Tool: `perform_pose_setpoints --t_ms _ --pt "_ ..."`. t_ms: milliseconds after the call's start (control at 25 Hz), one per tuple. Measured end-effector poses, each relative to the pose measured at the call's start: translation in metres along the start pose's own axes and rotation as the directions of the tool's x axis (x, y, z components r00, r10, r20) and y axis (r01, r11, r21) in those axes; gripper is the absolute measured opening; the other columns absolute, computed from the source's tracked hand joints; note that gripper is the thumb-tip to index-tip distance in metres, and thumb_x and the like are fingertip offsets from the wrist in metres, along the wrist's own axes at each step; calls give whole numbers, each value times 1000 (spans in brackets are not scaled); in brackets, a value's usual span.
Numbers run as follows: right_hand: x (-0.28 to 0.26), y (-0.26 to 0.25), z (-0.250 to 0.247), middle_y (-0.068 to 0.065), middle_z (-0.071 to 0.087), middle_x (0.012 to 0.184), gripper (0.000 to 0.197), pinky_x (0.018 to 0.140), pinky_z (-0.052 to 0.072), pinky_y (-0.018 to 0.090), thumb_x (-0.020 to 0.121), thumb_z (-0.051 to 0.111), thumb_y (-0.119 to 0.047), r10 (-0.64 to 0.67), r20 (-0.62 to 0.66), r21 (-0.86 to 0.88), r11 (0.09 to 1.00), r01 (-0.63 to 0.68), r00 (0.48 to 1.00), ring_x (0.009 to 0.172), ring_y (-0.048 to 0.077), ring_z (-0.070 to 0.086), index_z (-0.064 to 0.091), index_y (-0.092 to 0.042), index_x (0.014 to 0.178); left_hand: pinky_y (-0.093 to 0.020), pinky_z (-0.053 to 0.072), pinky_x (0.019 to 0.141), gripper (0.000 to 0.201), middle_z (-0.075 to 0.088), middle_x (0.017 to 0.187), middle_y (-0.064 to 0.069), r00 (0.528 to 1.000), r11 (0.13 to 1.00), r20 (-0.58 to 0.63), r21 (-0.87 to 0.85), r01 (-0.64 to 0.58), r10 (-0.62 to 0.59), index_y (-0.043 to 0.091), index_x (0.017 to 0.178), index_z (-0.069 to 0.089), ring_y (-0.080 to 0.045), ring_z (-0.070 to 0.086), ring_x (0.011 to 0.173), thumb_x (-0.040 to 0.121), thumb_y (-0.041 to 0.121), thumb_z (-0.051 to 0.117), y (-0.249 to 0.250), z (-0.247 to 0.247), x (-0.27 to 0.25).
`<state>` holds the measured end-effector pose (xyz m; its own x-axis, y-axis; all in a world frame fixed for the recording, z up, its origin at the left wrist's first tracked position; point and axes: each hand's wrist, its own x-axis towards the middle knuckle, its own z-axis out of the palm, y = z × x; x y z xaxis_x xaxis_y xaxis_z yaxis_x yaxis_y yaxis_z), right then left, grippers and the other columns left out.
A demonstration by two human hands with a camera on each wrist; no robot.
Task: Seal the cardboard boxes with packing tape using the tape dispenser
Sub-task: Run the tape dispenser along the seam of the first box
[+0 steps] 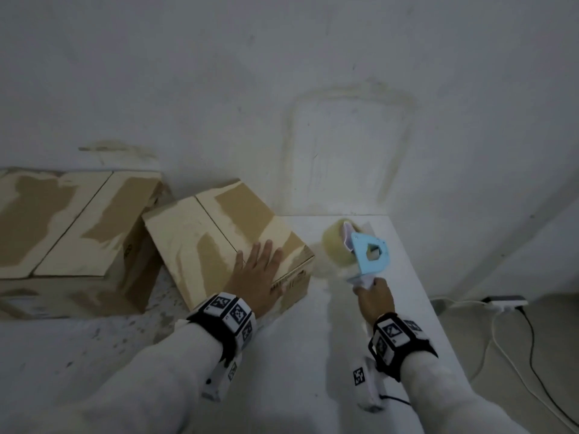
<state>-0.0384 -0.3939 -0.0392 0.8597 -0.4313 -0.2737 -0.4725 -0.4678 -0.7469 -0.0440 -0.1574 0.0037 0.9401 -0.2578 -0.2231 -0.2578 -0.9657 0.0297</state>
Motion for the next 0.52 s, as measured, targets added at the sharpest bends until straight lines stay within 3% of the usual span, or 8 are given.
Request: perform_pose_setpoints --t_ms 120,240,320,400,440,480,520 --pt "2 -33 -36 20 61 109 37 75 42 34 78 59 -20 -88 -12 243 966 88 996 92 33 58 52 -4 110 -53 -4 116 74 -20 157 -11 997 998 42 -22 63 -62 13 149 -13 -32 -16 145 97 45 29 28 -2 5" --pt "-6 -69 -64 11 59 77 25 54 42 29 73 67 -12 -225 109 344 922 176 968 58 22 51 55 -6 94 -58 -4 114 72 -21 156 -15 992 994 80 -46 98 -94 12 149 -11 -35 -18 144 98 41 31 67 -5 1" --pt "-17 -87 -72 8 54 64 13 47 39 26 76 68 -7 -301 196 387 898 209 933 48 19 46 58 -6 83 -57 -7 114 70 -19 157 -12 991 994 122 -92 66 -55 16 150 -8 -32 -17 145 98 44 29 83 -10 -7" --pt "-27 -101 -73 9 49 57 10 43 37 25 79 65 -4 -362 260 461 861 214 895 44 19 43 57 -6 74 -51 -3 118 63 -7 160 -6 990 963 143 -264 47 -9 21 151 0 -24 -5 148 99 46 25 70 -26 -9" --pt "-31 -107 -71 9 47 55 11 42 35 26 80 64 -1 -393 288 494 842 216 873 43 19 41 56 -4 73 -44 7 119 59 8 159 -5 991 885 127 -457 91 -36 21 151 10 -21 11 147 99 45 25 56 -37 -7" --pt "-37 -114 -67 9 45 54 12 41 34 27 81 62 0 -421 311 524 824 215 852 43 19 40 55 -3 72 -38 26 115 54 30 152 -5 987 676 99 -720 157 -124 19 148 24 -20 35 138 100 43 28 37 -51 -4" --pt "-42 -119 -62 8 44 53 13 41 33 27 81 62 1 -444 328 549 808 214 834 43 20 39 54 -3 71 -31 45 98 50 49 138 -7 965 360 109 -913 192 -238 16 141 37 -19 58 117 99 42 33 17 -65 -1"
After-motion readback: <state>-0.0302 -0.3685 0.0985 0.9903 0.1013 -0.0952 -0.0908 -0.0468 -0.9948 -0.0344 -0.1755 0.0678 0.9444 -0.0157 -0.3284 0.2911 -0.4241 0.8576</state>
